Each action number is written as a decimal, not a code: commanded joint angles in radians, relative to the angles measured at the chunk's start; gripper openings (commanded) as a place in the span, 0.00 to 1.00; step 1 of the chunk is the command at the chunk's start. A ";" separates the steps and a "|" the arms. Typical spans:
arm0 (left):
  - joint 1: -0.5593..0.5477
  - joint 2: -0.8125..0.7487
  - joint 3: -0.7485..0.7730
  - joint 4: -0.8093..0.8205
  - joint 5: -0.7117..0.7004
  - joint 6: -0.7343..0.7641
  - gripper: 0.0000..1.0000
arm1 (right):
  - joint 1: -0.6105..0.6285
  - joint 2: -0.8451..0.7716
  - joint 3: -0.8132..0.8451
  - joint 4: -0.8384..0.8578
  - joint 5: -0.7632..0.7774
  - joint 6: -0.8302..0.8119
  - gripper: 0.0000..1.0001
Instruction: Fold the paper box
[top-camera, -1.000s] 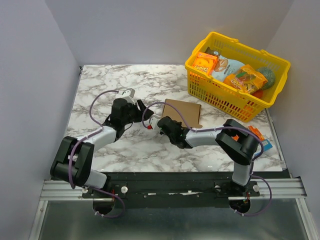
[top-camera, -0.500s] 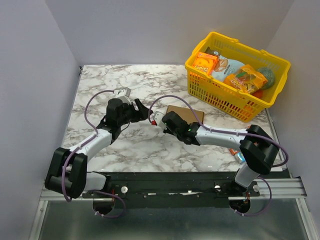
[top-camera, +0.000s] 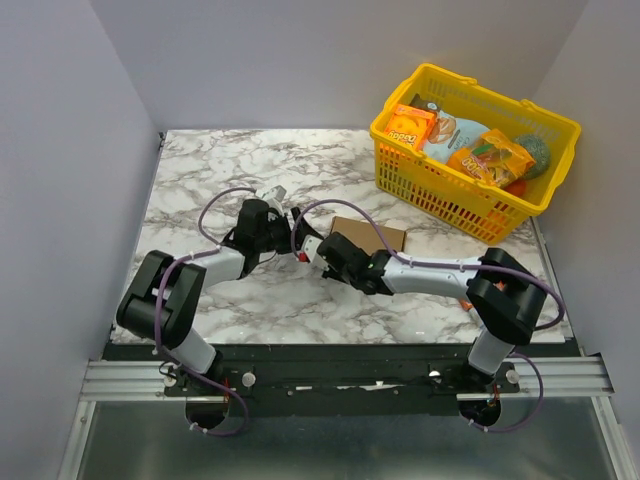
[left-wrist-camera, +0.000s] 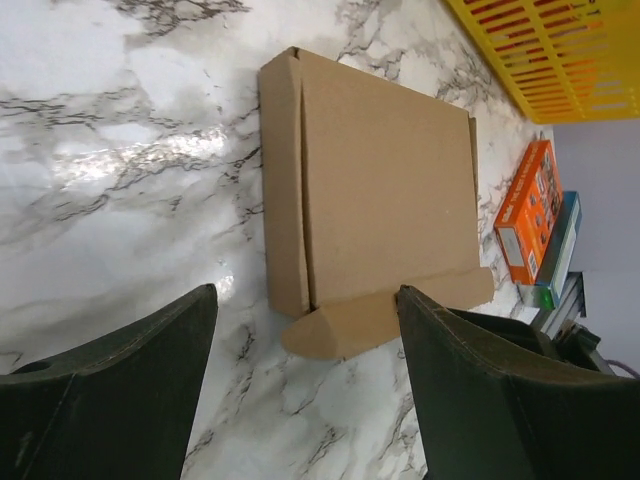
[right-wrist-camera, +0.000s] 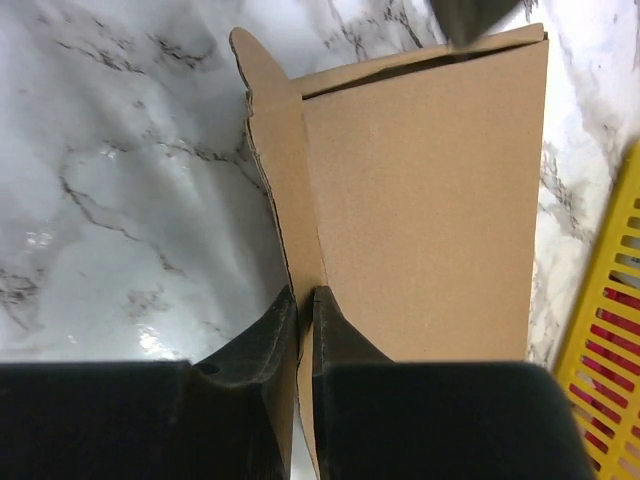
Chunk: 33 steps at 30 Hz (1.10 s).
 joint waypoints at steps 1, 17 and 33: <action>-0.027 0.079 0.032 0.040 0.048 -0.014 0.82 | 0.035 0.024 -0.020 -0.030 -0.111 0.080 0.09; -0.076 0.140 -0.076 0.075 0.042 -0.025 0.69 | 0.078 -0.080 -0.070 0.046 -0.172 0.201 0.04; -0.103 0.139 -0.078 0.137 0.039 -0.041 0.09 | 0.078 -0.108 -0.070 0.042 -0.178 0.251 0.28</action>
